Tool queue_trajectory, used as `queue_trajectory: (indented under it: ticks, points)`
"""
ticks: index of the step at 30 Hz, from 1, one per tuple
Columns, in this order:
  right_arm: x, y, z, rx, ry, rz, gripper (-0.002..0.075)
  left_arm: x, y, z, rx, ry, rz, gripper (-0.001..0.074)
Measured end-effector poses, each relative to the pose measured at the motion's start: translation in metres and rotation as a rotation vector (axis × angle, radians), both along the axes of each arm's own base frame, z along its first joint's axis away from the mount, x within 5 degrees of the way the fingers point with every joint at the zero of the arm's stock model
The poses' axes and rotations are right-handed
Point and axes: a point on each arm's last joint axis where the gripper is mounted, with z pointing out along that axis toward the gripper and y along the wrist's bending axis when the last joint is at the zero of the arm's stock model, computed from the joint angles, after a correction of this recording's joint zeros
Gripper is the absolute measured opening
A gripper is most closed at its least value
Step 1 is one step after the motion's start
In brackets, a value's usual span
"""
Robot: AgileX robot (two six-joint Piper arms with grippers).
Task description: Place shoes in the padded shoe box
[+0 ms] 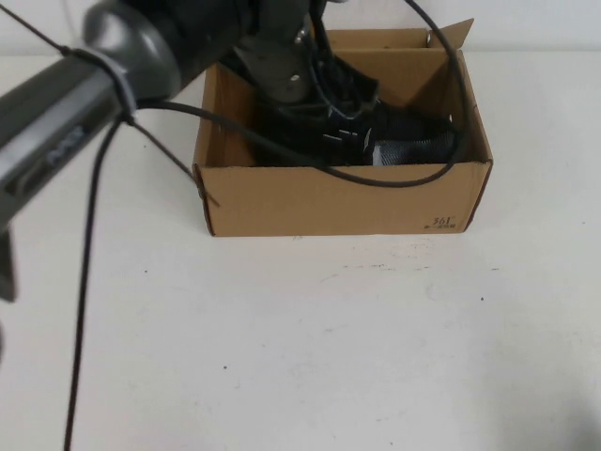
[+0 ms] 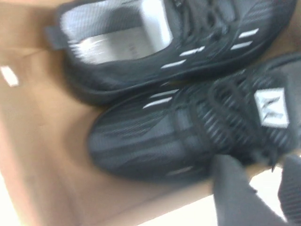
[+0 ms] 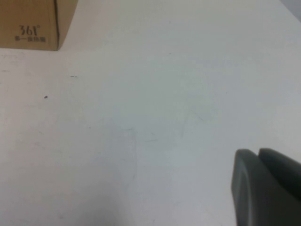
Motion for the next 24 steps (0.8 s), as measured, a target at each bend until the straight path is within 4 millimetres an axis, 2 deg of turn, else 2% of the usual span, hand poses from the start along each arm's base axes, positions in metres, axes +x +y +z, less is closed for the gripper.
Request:
queue_trajectory:
  ticks: [3, 7, 10, 15, 19, 24]
  points:
    - [0.000, 0.000, 0.000, 0.000, -0.002, 0.000, -0.0008, -0.013, 0.015, 0.013, 0.041, -0.040, -0.005, 0.0043]
    - [0.000, 0.000, 0.000, 0.000, -0.002, 0.000, -0.0008, -0.042, 0.042, 0.029, 0.059, -0.107, -0.010, 0.0006]
    - [0.000, 0.000, 0.000, 0.000, -0.003, 0.000, -0.0008, -0.071, 0.069, 0.036, 0.061, -0.144, 0.024, 0.0000]
    - [0.000, 0.000, 0.000, 0.000, -0.003, 0.000, -0.0008, -0.131, 0.125, 0.050, 0.053, -0.248, 0.083, -0.0001]
    - [0.000, 0.000, 0.000, 0.000, -0.003, 0.000, -0.0008, -0.180, 0.164, 0.053, -0.002, -0.318, 0.104, -0.0002]
    - [0.000, 0.000, 0.000, 0.000, -0.003, 0.000, -0.0008, -0.241, 0.211, 0.041, -0.097, -0.452, 0.100, -0.0002]
